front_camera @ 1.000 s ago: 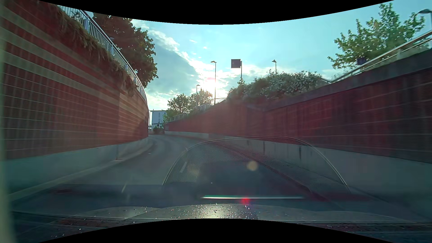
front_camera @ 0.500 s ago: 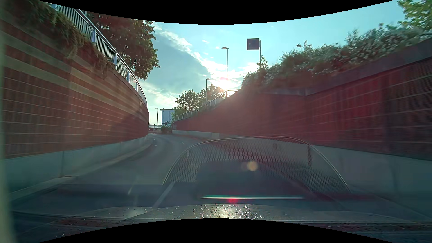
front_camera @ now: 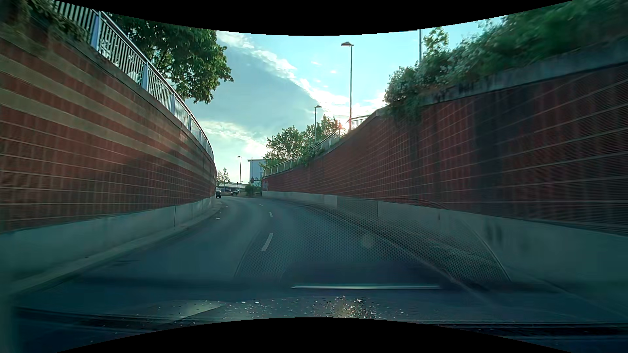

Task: Follow the waypoints while adhering to traffic rules and regulations

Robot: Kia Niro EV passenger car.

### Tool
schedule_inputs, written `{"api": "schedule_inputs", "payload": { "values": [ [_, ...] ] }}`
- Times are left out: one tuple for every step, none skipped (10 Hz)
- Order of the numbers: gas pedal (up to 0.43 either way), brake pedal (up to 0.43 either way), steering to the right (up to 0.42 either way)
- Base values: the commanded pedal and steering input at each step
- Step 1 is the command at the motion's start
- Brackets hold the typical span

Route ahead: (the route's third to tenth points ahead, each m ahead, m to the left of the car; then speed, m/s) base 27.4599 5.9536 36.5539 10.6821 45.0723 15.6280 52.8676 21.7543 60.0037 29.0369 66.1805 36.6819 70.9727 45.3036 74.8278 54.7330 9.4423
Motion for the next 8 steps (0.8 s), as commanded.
{"api": "schedule_inputs", "payload": {
  "values": [
    [0.087, 0.0, -0.061],
    [0.098, 0.0, -0.061],
    [0.11, 0.0, -0.06],
    [0.11, 0.0, -0.059],
    [0.11, 0.0, -0.059],
    [0.118, 0.0, -0.059],
    [0.118, 0.0, -0.059],
    [0.118, 0.0, -0.059]
  ]
}}
